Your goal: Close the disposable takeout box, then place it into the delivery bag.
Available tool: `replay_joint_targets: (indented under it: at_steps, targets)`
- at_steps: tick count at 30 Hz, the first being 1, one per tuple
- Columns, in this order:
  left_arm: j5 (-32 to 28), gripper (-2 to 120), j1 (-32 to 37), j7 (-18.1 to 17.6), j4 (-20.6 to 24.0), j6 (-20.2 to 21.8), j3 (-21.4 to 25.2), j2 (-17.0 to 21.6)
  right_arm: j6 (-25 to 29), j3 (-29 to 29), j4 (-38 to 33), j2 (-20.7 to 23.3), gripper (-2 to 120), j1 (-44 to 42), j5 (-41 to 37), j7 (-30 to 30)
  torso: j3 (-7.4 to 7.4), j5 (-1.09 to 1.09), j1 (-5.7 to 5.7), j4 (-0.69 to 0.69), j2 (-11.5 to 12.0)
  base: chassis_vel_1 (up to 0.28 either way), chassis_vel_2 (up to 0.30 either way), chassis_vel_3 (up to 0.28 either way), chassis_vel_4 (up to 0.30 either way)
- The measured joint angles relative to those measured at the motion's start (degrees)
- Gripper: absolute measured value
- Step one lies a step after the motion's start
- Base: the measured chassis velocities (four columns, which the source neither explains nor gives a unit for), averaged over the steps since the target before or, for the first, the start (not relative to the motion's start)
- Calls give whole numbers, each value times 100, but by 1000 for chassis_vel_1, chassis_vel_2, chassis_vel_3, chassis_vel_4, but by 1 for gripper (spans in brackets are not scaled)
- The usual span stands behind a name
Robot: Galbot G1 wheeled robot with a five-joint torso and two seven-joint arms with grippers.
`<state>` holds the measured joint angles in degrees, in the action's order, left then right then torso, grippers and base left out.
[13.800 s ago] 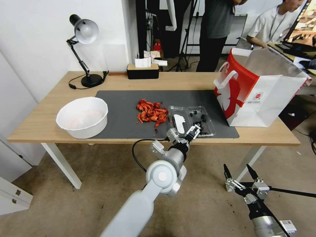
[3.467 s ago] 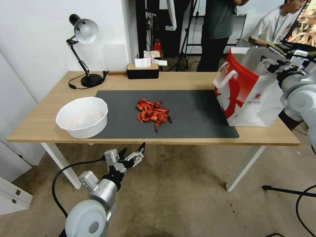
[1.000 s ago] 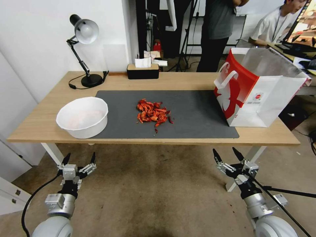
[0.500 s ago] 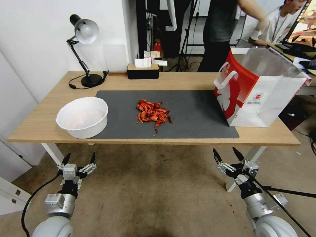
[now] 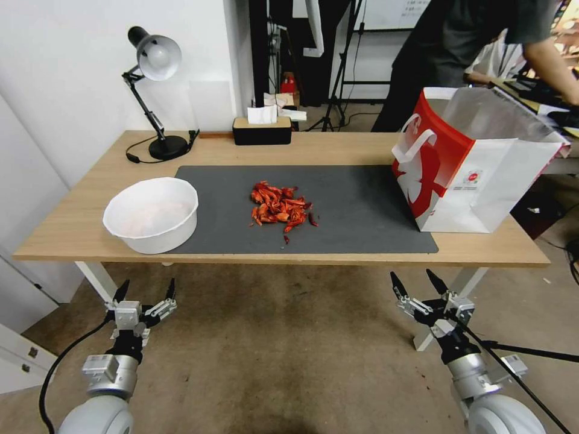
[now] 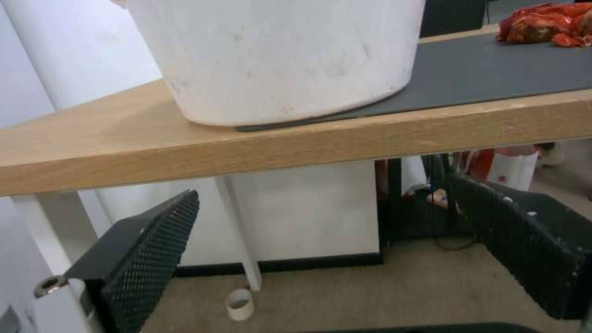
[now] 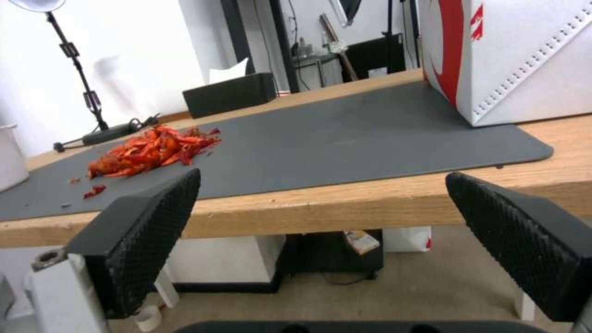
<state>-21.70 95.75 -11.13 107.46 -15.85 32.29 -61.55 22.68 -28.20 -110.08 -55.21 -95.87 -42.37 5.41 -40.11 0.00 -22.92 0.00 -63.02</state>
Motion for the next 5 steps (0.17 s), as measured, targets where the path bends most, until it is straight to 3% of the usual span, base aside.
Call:
replay_joint_targets:
  at_steps: [5]
  targets:
    - [0,100,0,0,2,1,0,0,-1,0,-2,0,100,0,0,0,0,0,0,0,0,0,0,0,0]
